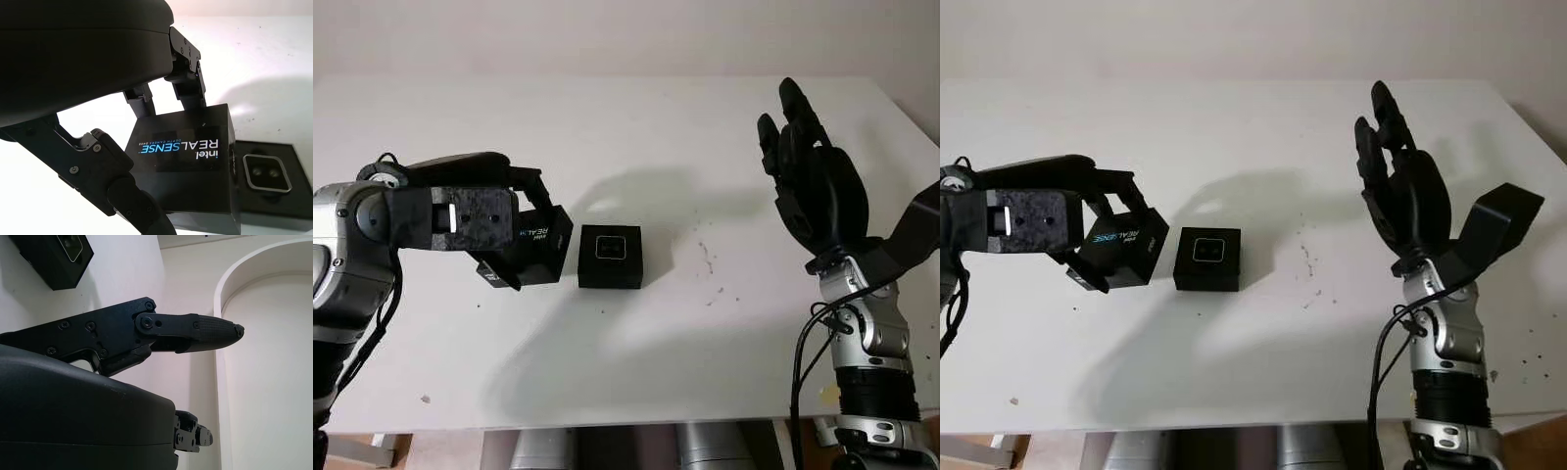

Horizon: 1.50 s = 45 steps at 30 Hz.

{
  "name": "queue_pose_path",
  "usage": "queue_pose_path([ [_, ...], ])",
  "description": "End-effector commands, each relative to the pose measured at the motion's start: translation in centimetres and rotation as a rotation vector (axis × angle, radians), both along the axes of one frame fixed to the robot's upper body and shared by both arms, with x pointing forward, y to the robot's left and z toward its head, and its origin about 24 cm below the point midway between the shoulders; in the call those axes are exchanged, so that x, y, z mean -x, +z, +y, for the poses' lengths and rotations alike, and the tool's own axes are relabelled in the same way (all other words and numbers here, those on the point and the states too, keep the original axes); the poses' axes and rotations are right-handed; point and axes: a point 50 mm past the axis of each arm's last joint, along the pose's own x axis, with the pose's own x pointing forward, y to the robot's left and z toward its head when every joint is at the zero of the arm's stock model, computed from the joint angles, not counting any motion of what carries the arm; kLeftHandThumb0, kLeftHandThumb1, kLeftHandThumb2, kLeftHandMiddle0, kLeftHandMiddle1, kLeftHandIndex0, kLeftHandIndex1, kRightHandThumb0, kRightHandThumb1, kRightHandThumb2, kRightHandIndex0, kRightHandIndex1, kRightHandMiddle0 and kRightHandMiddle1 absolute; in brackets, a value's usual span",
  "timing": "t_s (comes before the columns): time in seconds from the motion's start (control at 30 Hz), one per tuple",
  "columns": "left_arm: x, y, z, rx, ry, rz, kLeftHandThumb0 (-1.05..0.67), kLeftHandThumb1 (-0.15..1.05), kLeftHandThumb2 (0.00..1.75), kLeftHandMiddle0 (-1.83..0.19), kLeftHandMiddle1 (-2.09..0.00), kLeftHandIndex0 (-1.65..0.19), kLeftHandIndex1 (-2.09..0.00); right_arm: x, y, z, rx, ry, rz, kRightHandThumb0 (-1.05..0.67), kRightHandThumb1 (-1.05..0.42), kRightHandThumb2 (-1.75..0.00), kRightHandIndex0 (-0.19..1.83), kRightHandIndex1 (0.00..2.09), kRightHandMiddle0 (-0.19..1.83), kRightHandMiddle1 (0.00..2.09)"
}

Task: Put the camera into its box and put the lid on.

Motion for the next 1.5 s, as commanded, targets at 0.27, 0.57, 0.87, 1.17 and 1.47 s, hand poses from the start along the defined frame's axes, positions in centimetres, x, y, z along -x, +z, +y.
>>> queue_pose_path([
  [0.27, -1.2, 1.0, -2.7, 0.072, -0.004, -0.003, -0.13, 1.01, 0.05, -0.52, -1.67, -0.3, -1.41, 0.5, -0.3, 1.5, -0.039, -0.032, -0.031, -0.71, -1.05, -0.39, -0.12, 0.04, -0.04, 0.05],
  [0.57, -2.8, 0.5, -3.1, -0.01, 0.027, -0.052, -0.14, 1.01, 0.05, -0.61, -1.85, -0.31, -1.46, 1.0, 1.2, 2.3, -0.003, -0.075, -0.135, -0.75, -1.05, -0.45, -0.19, 0.02, -0.14, 0.02],
  [0.87, -3.7, -0.3, -3.1, -0.059, 0.016, -0.079, -0.14, 0.99, 0.05, -0.65, -1.74, -0.35, -1.4, 1.1, 1.5, 2.9, -0.004, -0.051, -0.163, -0.76, -1.05, -0.42, -0.18, 0.04, -0.12, 0.04],
  [1.17, -4.2, -0.4, -3.6, 0.063, 0.028, -0.008, -0.14, 1.0, 0.05, -0.57, -1.75, -0.3, -1.39, 1.1, 1.5, 2.9, -0.006, -0.048, -0.174, -0.76, -1.05, -0.39, -0.17, 0.05, -0.1, 0.06],
  [1.47, -4.7, -0.5, -3.7, 0.197, 0.051, 0.044, -0.15, 0.99, 0.05, -0.55, -1.74, -0.31, -1.55, 1.0, 1.4, 3.1, 0.013, -0.061, -0.176, -0.77, -1.05, -0.39, -0.18, 0.05, -0.11, 0.05],
])
